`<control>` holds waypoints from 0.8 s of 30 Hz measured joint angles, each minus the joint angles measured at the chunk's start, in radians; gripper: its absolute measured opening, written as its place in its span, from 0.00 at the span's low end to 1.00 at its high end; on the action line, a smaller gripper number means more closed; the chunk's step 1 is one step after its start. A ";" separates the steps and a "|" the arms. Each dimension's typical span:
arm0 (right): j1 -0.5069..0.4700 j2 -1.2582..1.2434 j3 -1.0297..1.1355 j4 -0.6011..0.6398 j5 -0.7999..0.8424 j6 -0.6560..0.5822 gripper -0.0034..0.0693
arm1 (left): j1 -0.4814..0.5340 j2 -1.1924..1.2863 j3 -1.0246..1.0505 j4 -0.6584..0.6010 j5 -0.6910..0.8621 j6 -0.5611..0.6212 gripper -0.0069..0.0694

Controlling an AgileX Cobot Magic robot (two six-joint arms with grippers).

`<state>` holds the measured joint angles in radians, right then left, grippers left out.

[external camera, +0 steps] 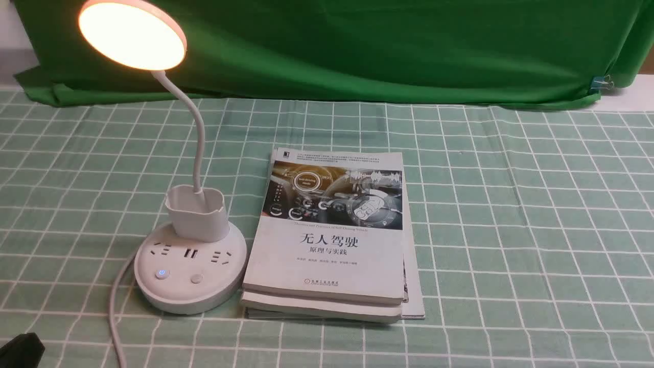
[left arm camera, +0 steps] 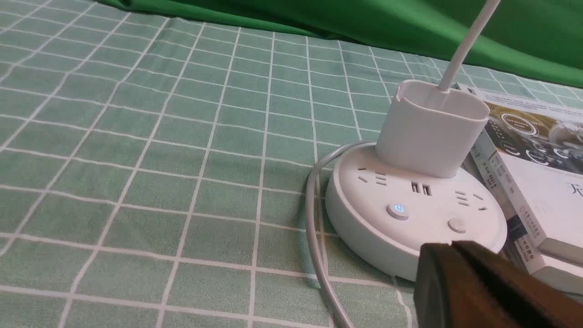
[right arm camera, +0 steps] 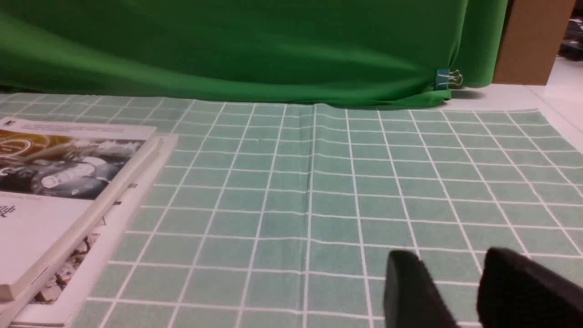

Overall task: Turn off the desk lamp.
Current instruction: Use the left arm to press the button switch on the lamp holder

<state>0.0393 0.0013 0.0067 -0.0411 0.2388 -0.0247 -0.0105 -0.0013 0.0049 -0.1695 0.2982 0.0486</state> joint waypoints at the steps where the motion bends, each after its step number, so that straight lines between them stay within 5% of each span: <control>1: 0.000 0.000 0.000 0.000 0.000 0.000 0.38 | 0.000 0.000 0.000 0.000 0.000 0.000 0.09; 24: 0.000 0.000 0.000 0.000 0.000 0.000 0.38 | 0.000 0.000 0.000 -0.018 -0.021 -0.008 0.09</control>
<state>0.0393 0.0013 0.0067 -0.0411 0.2388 -0.0247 -0.0105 -0.0013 0.0049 -0.1874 0.2769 0.0408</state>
